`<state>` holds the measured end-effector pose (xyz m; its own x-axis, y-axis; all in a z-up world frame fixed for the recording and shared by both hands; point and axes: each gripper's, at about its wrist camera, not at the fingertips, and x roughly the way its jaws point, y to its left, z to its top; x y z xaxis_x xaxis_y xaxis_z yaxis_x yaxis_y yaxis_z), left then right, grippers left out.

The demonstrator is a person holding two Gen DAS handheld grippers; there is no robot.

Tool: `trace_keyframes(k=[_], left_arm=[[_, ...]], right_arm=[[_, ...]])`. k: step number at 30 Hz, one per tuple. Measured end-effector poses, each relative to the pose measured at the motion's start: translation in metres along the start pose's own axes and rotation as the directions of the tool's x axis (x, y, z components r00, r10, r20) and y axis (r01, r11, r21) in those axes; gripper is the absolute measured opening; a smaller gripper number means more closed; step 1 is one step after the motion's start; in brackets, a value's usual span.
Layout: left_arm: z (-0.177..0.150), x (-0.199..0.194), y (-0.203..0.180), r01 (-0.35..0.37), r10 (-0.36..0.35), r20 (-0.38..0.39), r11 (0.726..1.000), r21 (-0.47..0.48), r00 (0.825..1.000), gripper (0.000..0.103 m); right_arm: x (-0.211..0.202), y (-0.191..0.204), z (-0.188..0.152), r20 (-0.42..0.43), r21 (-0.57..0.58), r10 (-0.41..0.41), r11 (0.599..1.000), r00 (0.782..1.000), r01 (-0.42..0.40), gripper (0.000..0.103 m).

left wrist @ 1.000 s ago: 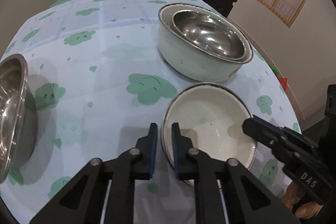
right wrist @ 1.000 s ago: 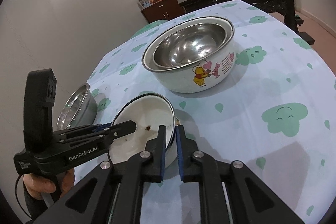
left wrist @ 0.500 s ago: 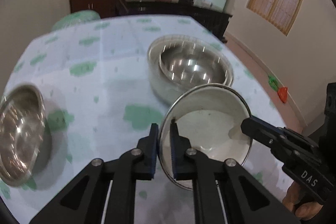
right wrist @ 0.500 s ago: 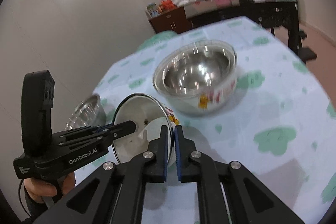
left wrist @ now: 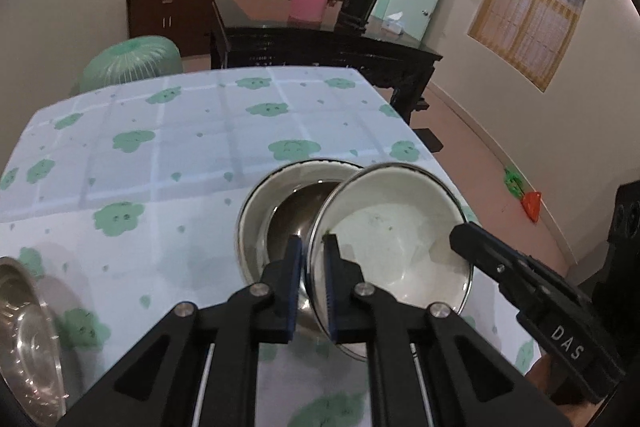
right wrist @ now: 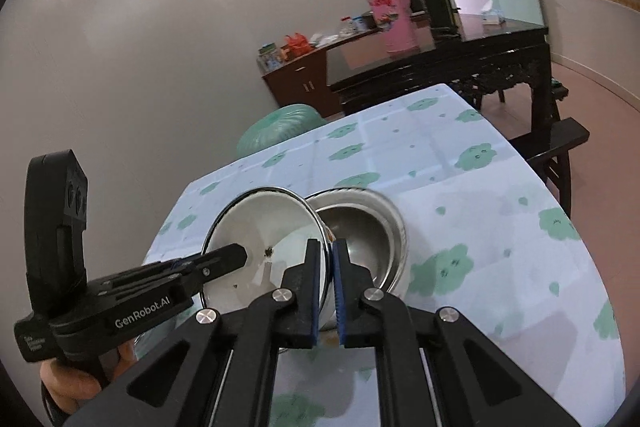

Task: Organize plates and bowls
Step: 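Lift the small white bowl with the right tool over the nested bowls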

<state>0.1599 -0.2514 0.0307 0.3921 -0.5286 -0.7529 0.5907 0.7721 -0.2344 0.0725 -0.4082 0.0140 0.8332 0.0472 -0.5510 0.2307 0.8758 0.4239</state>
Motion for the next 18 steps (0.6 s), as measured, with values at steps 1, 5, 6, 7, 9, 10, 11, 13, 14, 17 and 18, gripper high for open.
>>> trace_keyframes(k=[1, 5, 6, 7, 9, 10, 11, 13, 14, 17, 18], left_arm=[[0.002, 0.007, 0.000, -0.001, 0.001, -0.009, 1.000, -0.010, 1.000, 0.008], [0.003, 0.028, 0.003, -0.008, 0.006, -0.044, 0.999, -0.031, 0.999, 0.008], [0.003, 0.031, 0.003, -0.007, 0.006, -0.052, 0.999, -0.034, 0.999, 0.008], [0.003, 0.033, 0.003, -0.007, 0.005, -0.057, 0.999, -0.037, 0.998, 0.008], [0.002, 0.037, 0.004, -0.012, 0.010, -0.069, 0.999, -0.040, 0.998, 0.008], [0.001, 0.038, 0.004, -0.018, 0.015, -0.073, 0.999, -0.039, 0.997, 0.008], [0.001, 0.040, 0.004, -0.026, 0.023, -0.075, 0.999, -0.037, 0.997, 0.008], [0.000, 0.044, 0.005, -0.041, 0.038, -0.082, 0.998, -0.036, 0.996, 0.008], [0.000, 0.046, 0.006, -0.044, 0.041, -0.086, 0.998, -0.039, 0.995, 0.008], [0.000, 0.052, 0.008, -0.059, 0.055, -0.101, 0.997, -0.041, 0.993, 0.008], [0.000, 0.052, 0.007, -0.070, 0.066, -0.096, 0.997, -0.034, 0.993, 0.008]], right_arm=[[0.006, -0.004, 0.002, -0.003, 0.004, -0.013, 1.000, 1.000, 0.013, 0.007], [0.028, -0.014, 0.004, -0.029, 0.010, -0.051, 0.999, 0.998, 0.051, 0.007], [0.031, -0.016, 0.003, -0.032, 0.010, -0.051, 0.999, 0.998, 0.052, 0.007], [0.034, -0.017, 0.003, -0.037, 0.009, -0.054, 0.998, 0.998, 0.054, 0.007], [0.037, -0.017, 0.002, -0.044, 0.006, -0.056, 0.998, 0.997, 0.056, 0.007], [0.039, -0.018, 0.002, -0.047, 0.003, -0.058, 0.998, 0.997, 0.058, 0.007], [0.041, -0.018, 0.002, -0.048, -0.002, -0.061, 0.998, 0.997, 0.061, 0.008], [0.045, -0.017, 0.001, -0.053, -0.013, -0.067, 0.998, 0.996, 0.067, 0.008], [0.048, -0.017, 0.001, -0.057, -0.018, -0.070, 0.997, 0.996, 0.069, 0.008], [0.055, -0.018, -0.001, -0.070, -0.023, -0.080, 0.997, 0.994, 0.079, 0.008], [0.059, -0.020, -0.002, -0.080, -0.023, -0.084, 0.996, 0.993, 0.082, 0.008]])
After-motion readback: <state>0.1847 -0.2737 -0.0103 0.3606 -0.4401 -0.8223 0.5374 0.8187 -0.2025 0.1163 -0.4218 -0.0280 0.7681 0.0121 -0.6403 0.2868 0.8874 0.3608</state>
